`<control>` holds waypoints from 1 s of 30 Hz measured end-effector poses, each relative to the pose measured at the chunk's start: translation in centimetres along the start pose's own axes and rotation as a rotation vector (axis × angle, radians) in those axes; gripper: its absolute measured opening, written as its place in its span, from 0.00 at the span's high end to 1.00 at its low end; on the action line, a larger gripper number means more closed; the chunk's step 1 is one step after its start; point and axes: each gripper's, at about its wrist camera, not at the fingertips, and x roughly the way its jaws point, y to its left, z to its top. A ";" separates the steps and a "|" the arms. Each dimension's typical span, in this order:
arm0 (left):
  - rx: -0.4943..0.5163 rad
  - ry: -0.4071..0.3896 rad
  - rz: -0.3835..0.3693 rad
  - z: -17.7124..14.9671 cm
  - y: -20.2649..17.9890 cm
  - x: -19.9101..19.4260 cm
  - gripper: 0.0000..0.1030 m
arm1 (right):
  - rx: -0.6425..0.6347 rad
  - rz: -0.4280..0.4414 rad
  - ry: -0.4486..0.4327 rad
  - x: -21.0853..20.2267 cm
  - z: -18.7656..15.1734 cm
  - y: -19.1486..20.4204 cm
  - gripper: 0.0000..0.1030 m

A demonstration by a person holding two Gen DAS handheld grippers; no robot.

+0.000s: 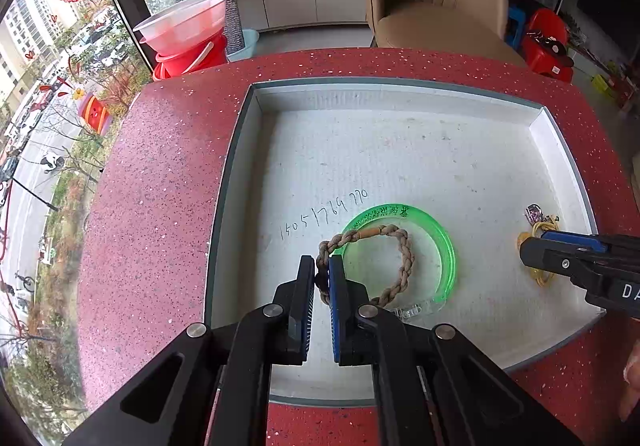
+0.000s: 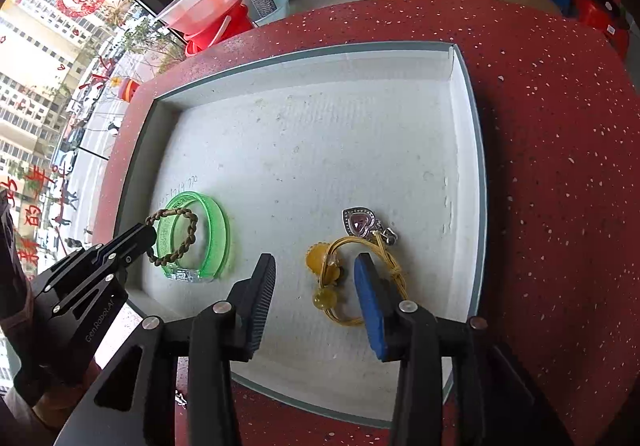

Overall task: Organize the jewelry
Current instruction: 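Carry rope bracelet and keychain into the grey tray and open both grippers, then withdraw both grippers from the tray back to the remaining jewelry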

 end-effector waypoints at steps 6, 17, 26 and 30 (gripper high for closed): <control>-0.003 -0.031 0.003 -0.1 -0.1 -0.9 0.75 | 0.021 0.040 -0.042 -1.8 -0.1 0.1 0.41; -0.022 -0.031 -0.015 -0.2 0.5 -0.7 0.75 | 0.063 0.102 -0.066 -3.6 -1.3 -0.1 0.32; -0.043 -0.048 -0.050 -0.4 1.1 -2.0 0.75 | 0.102 0.167 -0.100 -5.2 -2.2 0.0 0.21; -0.061 -0.048 -0.027 -0.8 1.4 -2.8 0.00 | 0.101 0.192 -0.110 -6.2 -3.1 0.4 0.19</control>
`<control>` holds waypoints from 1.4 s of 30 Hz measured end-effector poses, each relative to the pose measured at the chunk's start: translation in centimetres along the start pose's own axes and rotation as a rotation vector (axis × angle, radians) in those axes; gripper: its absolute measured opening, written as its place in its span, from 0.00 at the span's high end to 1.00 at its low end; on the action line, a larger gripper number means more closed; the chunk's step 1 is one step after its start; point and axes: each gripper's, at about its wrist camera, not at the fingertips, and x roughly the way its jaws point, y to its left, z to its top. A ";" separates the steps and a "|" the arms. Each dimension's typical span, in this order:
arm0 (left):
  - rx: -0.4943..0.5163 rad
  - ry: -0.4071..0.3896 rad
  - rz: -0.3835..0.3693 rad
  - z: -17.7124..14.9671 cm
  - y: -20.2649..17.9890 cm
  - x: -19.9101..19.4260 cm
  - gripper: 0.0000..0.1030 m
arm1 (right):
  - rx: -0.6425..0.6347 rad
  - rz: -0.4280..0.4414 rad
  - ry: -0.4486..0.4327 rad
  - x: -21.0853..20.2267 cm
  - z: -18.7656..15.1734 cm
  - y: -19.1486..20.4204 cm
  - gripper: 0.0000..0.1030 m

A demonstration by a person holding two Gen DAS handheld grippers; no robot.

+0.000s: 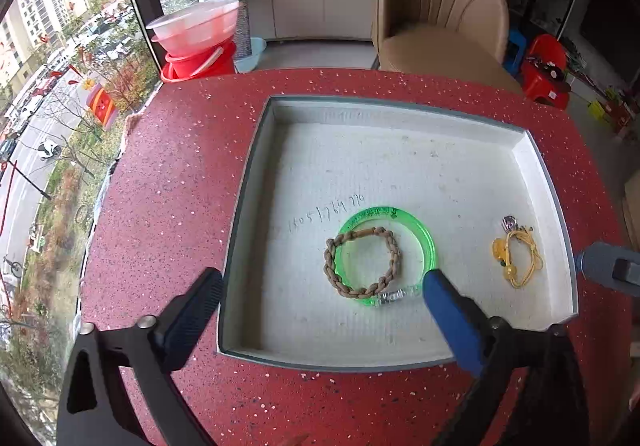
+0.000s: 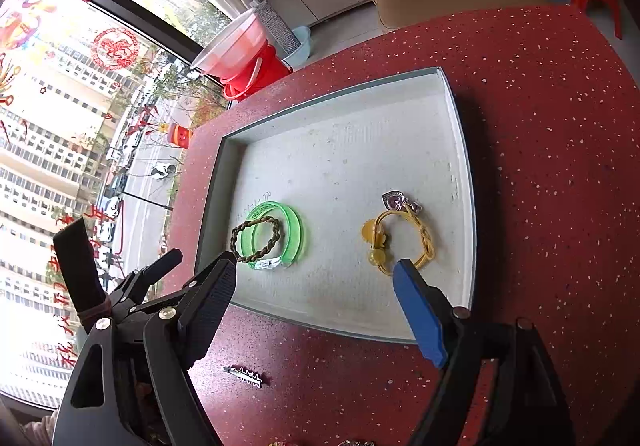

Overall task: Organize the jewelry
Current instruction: 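Withdraw both grippers from the tray back to the remaining jewelry, then grasp the pastel beaded bracelet with left gripper while right gripper grasps the white claw clip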

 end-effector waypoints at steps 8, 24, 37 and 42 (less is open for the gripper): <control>0.009 -0.022 -0.004 -2.3 0.6 -2.8 0.00 | -0.021 0.021 -0.053 -2.2 -3.0 0.8 0.00; -0.034 0.111 -0.056 -12.1 2.9 -5.8 0.00 | 0.014 -0.059 0.073 -3.4 -10.1 0.2 0.00; -0.002 0.224 -0.129 -18.4 1.7 -6.2 0.00 | 0.046 -0.287 0.198 -2.8 -17.7 -3.0 0.00; 0.026 0.240 -0.150 -18.4 0.8 -5.9 0.00 | 0.079 -0.341 0.201 -3.1 -18.7 -4.2 0.00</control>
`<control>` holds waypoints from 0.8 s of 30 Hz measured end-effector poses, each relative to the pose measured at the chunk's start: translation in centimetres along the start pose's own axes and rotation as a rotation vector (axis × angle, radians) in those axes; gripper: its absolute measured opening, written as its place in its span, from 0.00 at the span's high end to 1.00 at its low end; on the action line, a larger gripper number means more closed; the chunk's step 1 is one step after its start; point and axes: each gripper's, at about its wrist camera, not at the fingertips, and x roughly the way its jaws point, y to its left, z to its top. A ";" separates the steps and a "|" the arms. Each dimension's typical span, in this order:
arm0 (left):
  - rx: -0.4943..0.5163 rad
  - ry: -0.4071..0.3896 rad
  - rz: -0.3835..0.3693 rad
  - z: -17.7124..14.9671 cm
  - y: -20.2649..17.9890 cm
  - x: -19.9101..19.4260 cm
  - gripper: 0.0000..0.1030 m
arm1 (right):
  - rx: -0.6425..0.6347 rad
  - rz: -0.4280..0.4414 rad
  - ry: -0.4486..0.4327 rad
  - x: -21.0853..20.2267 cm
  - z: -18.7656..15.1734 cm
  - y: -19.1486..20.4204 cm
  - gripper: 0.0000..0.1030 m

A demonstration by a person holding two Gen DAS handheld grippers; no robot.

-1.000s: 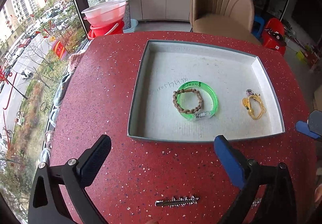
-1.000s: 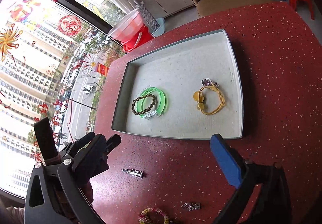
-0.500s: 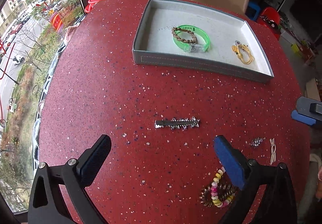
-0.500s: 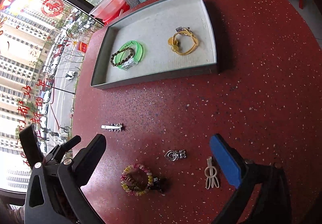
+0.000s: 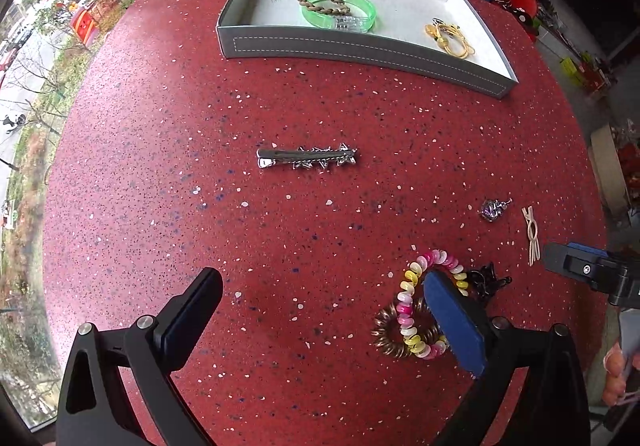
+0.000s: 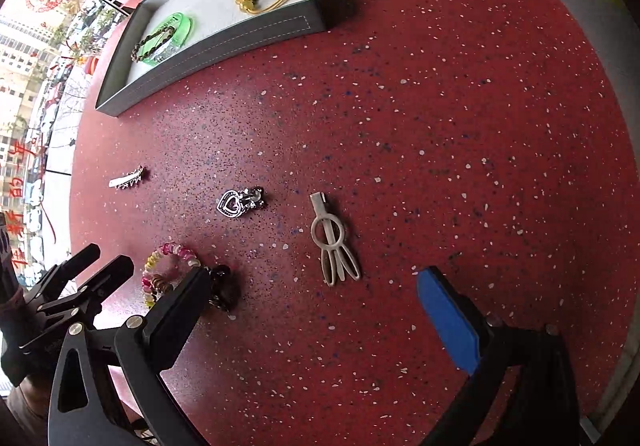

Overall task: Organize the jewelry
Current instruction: 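Grasp the pastel beaded bracelet with left gripper while right gripper grasps the white claw clip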

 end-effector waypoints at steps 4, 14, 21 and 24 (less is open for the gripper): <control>0.033 0.015 -0.005 0.1 -0.9 0.4 0.00 | -0.011 -0.027 -0.005 0.0 -0.1 -0.1 0.00; 0.083 0.038 -0.011 0.6 -2.3 1.2 0.00 | -0.045 -0.069 -0.016 0.8 1.0 0.8 0.12; 0.123 0.067 0.010 0.6 -3.7 2.2 0.07 | -0.112 -0.116 -0.022 2.3 2.1 2.9 0.14; 0.131 0.066 0.020 0.6 -3.9 2.3 0.08 | -0.142 -0.152 -0.027 2.9 2.4 3.9 0.14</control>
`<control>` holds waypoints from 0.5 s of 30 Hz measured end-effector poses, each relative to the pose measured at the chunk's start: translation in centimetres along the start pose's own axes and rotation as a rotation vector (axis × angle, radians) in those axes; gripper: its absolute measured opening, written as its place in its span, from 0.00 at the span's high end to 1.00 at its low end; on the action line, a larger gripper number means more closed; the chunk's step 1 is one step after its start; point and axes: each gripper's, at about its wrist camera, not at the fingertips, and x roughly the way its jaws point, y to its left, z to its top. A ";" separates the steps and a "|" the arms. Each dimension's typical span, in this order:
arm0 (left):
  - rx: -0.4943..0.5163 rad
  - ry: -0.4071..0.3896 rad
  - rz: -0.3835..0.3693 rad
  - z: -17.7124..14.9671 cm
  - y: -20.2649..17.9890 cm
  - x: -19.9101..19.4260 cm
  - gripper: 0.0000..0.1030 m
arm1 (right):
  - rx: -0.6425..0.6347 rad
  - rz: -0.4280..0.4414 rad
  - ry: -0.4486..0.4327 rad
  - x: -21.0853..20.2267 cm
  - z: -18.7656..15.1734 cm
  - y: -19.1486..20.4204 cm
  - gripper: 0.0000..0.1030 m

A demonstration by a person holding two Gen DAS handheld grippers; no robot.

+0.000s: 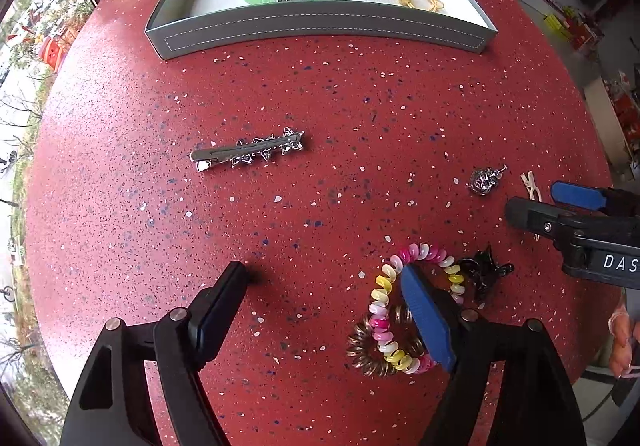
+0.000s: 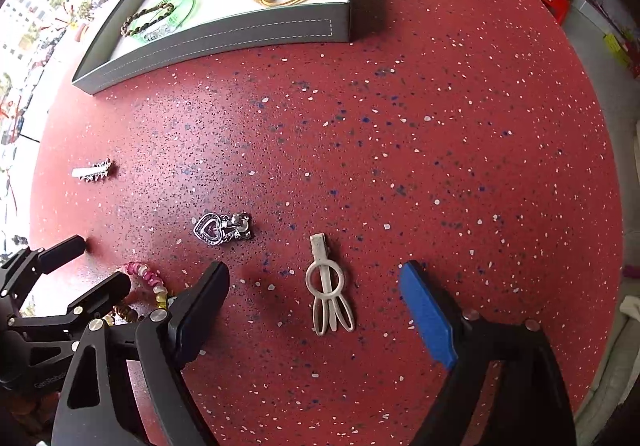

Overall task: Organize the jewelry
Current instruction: 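Grasp the pastel beaded bracelet with left gripper while right gripper grasps the white claw clip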

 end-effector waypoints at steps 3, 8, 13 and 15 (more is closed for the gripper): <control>0.015 -0.003 0.012 0.1 -0.5 0.0 0.13 | -0.031 -0.043 -0.006 0.2 0.2 0.9 0.20; 0.039 -0.011 0.015 0.5 -1.9 0.1 0.22 | -0.083 -0.092 -0.018 0.2 -0.5 1.8 0.31; 0.066 -0.013 0.026 0.6 -2.9 -0.1 0.37 | -0.114 -0.084 -0.025 -0.3 -0.9 2.5 0.49; 0.080 -0.016 0.039 0.4 -3.9 -0.2 0.47 | -0.135 -0.082 -0.028 -0.4 -1.1 2.9 0.55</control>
